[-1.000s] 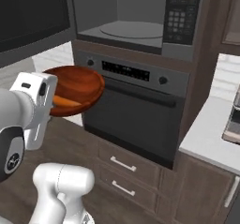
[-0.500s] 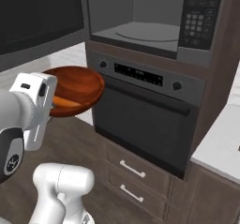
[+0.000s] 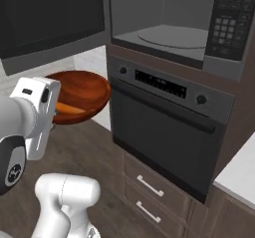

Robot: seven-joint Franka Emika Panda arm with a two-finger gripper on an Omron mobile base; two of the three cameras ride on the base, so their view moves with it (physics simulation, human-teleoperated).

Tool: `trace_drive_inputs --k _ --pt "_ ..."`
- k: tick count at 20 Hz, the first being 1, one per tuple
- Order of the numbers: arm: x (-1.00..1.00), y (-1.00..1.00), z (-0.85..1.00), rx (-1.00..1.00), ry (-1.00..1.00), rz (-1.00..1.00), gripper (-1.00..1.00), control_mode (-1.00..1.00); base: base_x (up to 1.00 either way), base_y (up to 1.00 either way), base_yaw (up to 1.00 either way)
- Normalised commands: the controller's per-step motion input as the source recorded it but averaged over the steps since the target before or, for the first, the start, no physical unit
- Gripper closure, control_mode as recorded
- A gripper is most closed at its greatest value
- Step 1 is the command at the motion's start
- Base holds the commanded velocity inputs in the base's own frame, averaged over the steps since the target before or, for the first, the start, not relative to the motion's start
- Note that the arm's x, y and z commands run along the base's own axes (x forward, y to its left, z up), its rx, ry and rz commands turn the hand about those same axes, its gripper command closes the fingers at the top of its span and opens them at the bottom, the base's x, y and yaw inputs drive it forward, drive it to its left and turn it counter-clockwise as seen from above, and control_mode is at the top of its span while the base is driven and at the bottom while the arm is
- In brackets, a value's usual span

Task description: Pick the carrot from the sink and place it in the bowl. Then pick the bowl and place it in the microwave. Then close the microwave door and press the start button.

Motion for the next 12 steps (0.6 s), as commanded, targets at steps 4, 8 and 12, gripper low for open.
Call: trace_drive_inputs --k 4,8,12 --pt "0.00 0.00 0.00 0.00 0.00 0.00 1.00 1.00 0.39 -0.37 0.15" --pt "0.00 0.00 0.00 0.00 0.00 0.00 1.00 1.00 0.42 -0.37 0.17" --pt "0.00 0.00 0.00 0.00 0.00 0.00 1.00 1.00 0.22 -0.47 0.17"
